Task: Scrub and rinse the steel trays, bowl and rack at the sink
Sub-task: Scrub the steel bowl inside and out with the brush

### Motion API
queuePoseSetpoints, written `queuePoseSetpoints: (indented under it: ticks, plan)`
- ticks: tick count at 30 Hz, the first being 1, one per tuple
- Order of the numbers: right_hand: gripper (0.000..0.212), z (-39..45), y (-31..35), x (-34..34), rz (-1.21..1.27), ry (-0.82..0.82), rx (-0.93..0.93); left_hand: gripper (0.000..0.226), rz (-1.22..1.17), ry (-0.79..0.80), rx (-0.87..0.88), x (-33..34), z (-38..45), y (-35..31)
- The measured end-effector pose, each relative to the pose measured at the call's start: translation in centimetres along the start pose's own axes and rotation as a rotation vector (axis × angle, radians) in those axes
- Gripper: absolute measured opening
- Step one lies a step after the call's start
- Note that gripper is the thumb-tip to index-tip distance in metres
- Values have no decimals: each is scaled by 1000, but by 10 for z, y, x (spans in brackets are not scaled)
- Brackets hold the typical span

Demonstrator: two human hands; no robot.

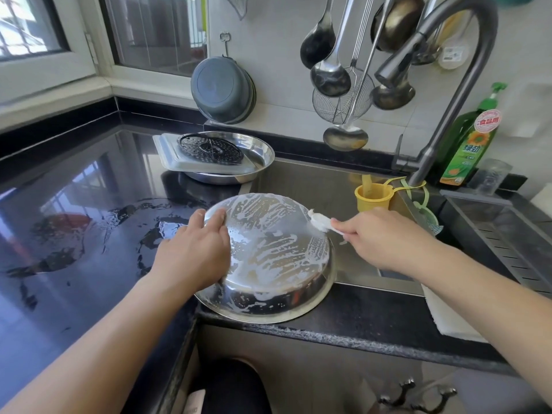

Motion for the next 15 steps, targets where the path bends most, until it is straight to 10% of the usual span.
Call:
queuePoseSetpoints:
  ticks: [15]
  plan:
    - [43,-19,37,3,23,60,-120,56,3,-12,-9,1,1,0]
Point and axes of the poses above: each hand's wrist, its own z-axis towards the middle knuckle, its own x-axis out of the palm, y = z × x, the point moved 6 cm from there along z, towards the middle knuckle, and after that the axes turned 2 degrees about -z, right-handed, at the moved point
